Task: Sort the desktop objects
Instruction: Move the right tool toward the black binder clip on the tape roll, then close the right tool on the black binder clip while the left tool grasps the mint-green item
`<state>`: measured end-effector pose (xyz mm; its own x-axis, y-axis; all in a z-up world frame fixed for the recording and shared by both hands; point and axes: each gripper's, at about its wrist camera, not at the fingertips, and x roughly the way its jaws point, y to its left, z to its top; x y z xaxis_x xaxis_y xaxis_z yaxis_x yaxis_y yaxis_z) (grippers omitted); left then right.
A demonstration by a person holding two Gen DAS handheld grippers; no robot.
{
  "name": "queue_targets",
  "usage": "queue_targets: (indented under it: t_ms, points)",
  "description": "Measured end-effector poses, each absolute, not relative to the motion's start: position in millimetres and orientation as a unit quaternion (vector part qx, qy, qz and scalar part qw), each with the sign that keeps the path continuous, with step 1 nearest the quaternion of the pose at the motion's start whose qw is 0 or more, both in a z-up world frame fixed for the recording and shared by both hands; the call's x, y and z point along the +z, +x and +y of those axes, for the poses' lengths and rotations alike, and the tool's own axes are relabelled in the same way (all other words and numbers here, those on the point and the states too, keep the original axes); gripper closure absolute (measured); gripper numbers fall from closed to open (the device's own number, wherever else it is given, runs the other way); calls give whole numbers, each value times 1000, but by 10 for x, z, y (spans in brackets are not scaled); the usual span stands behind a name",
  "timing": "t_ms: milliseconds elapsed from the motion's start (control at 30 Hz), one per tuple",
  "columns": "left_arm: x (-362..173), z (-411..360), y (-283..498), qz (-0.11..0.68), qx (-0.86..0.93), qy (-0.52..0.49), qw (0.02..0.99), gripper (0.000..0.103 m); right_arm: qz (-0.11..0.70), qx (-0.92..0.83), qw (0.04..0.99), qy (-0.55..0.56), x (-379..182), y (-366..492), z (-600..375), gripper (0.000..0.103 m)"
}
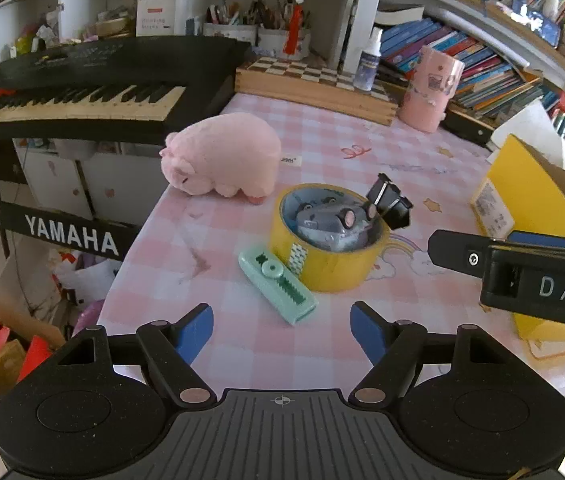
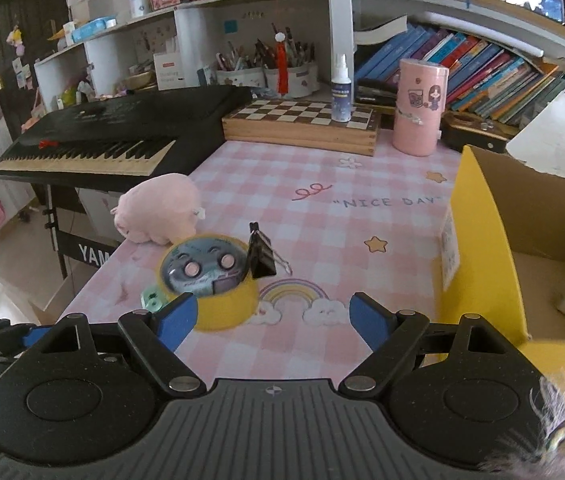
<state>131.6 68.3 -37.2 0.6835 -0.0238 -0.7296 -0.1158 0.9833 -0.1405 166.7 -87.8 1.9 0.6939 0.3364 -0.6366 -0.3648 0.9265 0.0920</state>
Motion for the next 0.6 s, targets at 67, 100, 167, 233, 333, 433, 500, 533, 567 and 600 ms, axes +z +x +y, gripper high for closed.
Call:
queue_targets:
  t_ms: [67,100,167,233,333,433,500,533,567,600]
  points:
    - [-406,685,1399,401,29,-90,911,27,347,193,918,-20,-3,1775,-879,20]
    - [-424,686,1438,402,31,-91,910,27,350,194,916,-19,-15,1832,-878,20]
    - [-455,688,1517,405,36,-91,909,27,355,196,914,-18,-40,1930,-874,20]
    - [-480,688,1587,408,39,-89,908,28,357,200,912,-19,-57,2014,-860,20]
    - [-514,689,1672,412,45,-88,906,28,359,208,910,-19,-84,2133,-830,20]
    - [-560,689,1739,421,48,-86,902,32,363,214,907,-18,-105,2224,-807,20]
    - [-598,684,1776,429,48,-84,898,34,367,217,904,-18,-130,2285,-794,20]
    - [-607,681,1785,430,49,-84,898,35,370,218,903,-17,-142,2308,-789,20]
    - [-608,672,1794,429,49,-79,899,36,372,219,902,-17,-151,2331,-776,20]
    - [-608,668,1807,428,50,-76,899,38,374,220,901,-16,-163,2355,-769,20]
